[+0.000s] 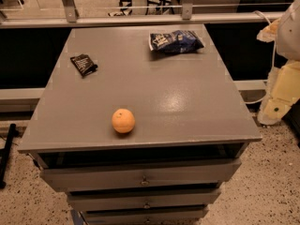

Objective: Pick rxbar chocolate

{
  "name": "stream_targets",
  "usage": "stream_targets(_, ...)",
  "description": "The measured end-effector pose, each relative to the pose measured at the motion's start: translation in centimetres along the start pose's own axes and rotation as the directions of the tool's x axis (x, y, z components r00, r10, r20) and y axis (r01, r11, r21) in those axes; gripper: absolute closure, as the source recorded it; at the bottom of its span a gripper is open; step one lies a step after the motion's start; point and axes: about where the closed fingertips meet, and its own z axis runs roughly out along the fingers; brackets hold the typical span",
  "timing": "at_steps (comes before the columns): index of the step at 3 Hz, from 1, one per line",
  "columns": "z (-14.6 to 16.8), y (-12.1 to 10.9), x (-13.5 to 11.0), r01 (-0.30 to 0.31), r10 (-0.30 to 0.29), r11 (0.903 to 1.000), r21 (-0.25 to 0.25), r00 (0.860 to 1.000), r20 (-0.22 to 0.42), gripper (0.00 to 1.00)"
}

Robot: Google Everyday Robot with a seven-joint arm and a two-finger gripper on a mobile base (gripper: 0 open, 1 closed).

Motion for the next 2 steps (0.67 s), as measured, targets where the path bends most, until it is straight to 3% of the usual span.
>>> stream_targets(2, 0.47, 0.06, -0.71, 0.009, -0.009, 1.0000, 0.000, 1.000, 0.030, 0.00)
